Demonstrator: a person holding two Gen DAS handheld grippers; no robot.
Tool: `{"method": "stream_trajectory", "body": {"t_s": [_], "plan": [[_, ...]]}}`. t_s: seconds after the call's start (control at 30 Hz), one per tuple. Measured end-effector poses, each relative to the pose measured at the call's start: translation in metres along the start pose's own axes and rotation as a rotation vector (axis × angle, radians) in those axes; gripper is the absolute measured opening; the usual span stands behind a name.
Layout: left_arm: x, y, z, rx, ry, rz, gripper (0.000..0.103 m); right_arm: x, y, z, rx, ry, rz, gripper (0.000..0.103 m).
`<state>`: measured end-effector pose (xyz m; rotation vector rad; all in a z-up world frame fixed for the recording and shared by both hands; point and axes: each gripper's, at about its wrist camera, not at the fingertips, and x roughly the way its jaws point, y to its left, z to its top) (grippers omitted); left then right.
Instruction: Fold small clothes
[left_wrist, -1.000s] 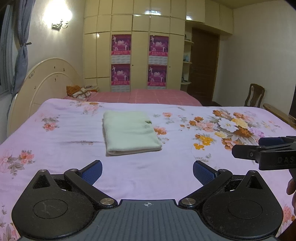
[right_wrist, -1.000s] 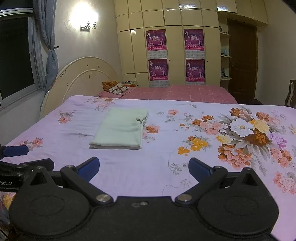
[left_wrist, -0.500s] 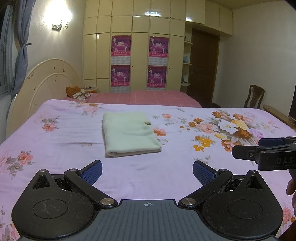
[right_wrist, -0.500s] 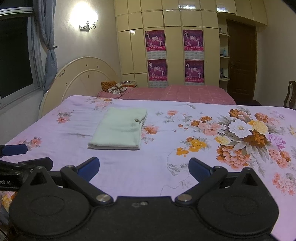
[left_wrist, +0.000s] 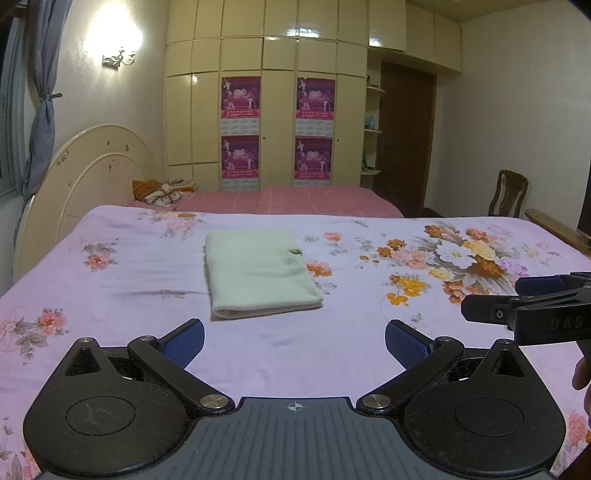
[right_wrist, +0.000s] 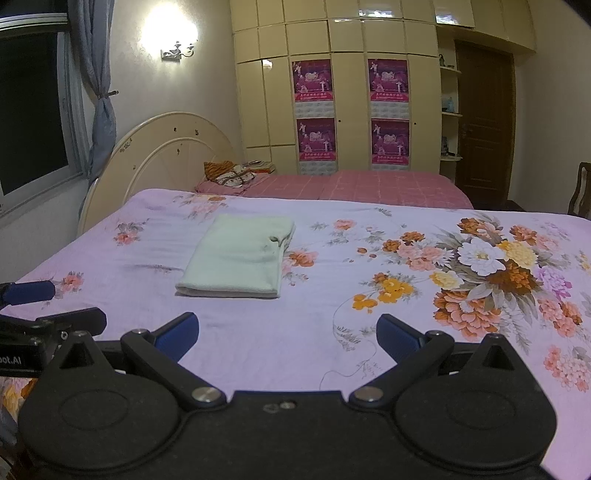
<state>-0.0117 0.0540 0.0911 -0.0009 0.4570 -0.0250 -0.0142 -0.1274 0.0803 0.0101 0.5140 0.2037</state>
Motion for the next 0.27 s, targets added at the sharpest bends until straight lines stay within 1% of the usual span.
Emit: {"method": "stream_trajectory", "body": {"t_s": [0.13,0.2,0.27], "plan": [[-0.0011,-0.0015,0.0011,0.014,-0.019,-0.009,0.103,0.0015,0.0005,0.0005,-0.002,0.002,0.003,0.102],[-0.0043,-0.0015,0.0016,0.014,-0.045,-0.001,0.103,0.0019,0.0003,0.0006,0.001,0.004,0.004,0.102],[-0.0056,-0.0019,0.0029,0.016,-0.05,0.0,0.103,0.0025,0.0011,-0.0003,0.001,0.003,0.001,0.102]]}}
